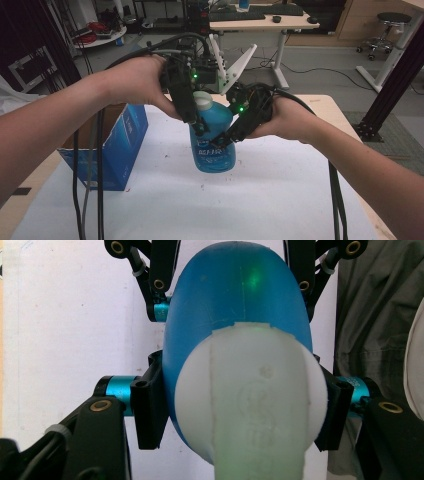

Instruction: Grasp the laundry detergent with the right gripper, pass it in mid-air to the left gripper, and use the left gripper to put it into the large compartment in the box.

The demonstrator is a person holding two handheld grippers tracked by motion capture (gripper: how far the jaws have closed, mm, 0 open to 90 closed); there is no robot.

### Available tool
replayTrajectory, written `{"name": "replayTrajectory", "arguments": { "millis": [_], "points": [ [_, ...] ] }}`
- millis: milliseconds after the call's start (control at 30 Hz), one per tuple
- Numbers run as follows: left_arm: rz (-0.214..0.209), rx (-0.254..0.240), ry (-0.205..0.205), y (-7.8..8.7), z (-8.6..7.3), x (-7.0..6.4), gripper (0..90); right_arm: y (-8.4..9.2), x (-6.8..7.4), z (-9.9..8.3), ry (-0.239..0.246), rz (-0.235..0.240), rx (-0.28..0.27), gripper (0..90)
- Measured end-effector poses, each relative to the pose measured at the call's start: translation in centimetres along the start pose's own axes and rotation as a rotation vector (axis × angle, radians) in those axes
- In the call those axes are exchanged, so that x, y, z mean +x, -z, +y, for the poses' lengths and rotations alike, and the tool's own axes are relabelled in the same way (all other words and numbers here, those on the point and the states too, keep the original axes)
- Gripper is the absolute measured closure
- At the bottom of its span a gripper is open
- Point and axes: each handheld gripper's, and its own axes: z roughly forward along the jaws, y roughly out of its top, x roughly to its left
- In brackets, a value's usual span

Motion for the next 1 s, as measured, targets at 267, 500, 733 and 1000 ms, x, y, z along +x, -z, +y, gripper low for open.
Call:
{"name": "replayTrajectory", "arguments": {
  "millis": [267, 500, 733, 1000],
  "points": [
    [0.001, -0.011, 0.002, 0.1, 0.0, 0.0, 38.3, 0.1, 0.1, 0.0, -0.011, 0.027, -0.005, 46.1],
    [-0.002, -0.031, 0.000, 0.4, 0.0, -0.1, 38.5, 0.1, 0.1, 0.1, -0.007, 0.034, -0.018, 44.6],
    [-0.013, -0.010, 0.006, 0.1, -0.2, -0.2, 38.6, 0.2, 0.2, 0.1, 0.005, 0.033, -0.035, 35.9],
    [-0.008, -0.038, 0.047, 1.1, -0.8, -0.2, 38.6, 0.7, -0.1, -0.7, -0.046, 0.013, -0.021, 18.4]
  ]
}}
